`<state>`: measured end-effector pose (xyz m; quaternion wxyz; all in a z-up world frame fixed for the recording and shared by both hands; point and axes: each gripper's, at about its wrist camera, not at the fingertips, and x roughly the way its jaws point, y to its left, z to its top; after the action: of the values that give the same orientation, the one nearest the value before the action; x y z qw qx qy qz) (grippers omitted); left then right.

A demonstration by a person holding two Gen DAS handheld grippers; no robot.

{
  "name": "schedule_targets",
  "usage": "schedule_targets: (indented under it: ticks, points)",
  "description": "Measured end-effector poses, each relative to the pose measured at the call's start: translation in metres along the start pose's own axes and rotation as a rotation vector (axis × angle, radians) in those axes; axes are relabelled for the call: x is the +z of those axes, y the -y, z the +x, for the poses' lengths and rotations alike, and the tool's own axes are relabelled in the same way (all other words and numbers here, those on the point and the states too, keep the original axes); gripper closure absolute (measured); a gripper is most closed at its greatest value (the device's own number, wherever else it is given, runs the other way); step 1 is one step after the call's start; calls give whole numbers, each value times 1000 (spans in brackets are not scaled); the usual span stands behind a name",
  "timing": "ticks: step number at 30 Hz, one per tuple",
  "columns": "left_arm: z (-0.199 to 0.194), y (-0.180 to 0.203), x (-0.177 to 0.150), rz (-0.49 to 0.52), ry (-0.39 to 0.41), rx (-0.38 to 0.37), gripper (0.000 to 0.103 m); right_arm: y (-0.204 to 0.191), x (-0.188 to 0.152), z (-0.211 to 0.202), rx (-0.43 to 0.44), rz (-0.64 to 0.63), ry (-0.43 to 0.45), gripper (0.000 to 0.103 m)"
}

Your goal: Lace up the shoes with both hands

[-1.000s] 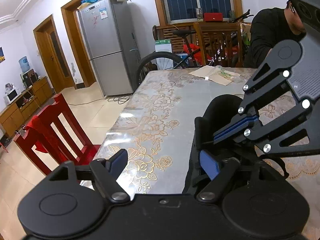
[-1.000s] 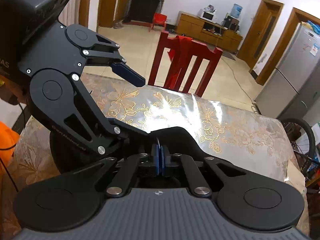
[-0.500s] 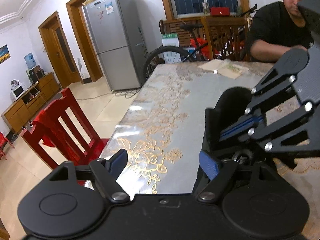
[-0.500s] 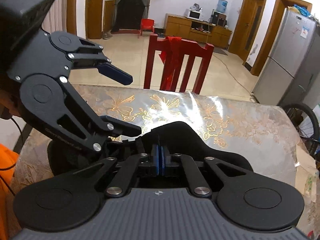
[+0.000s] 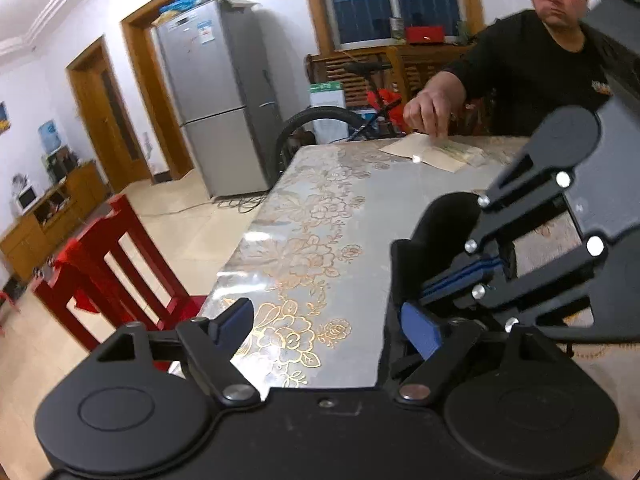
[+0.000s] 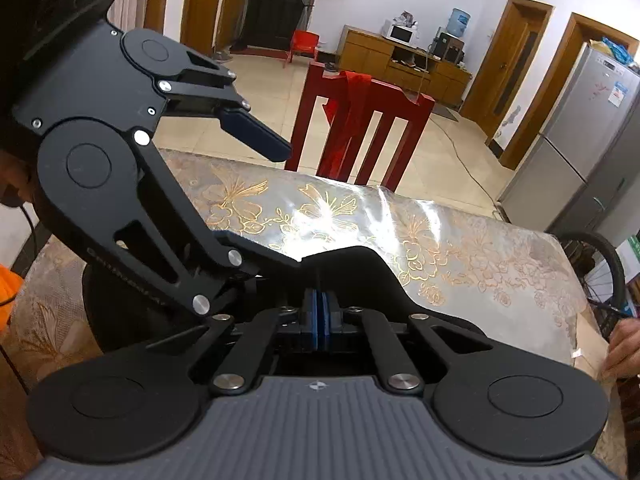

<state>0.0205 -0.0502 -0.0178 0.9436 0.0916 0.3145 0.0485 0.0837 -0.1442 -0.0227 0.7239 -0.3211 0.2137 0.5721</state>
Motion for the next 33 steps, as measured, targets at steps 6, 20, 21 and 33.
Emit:
schedule_targets:
  ticks: [6,20,21,33]
  points:
    - [-1,-4,-3,6,-26,30,25,4,-4,-1,21,58,33,100]
    - [-6,-4,-12,17,-23,-21,25,1,1,-5,-9,-12,18,100]
    - [-6,-5,-13,14,-24,-23,25,3,1,-8,-6,8,28,100]
    - [-6,-6,-15,1,-89,-14,25,3,16,-17,-56,9,-31,64]
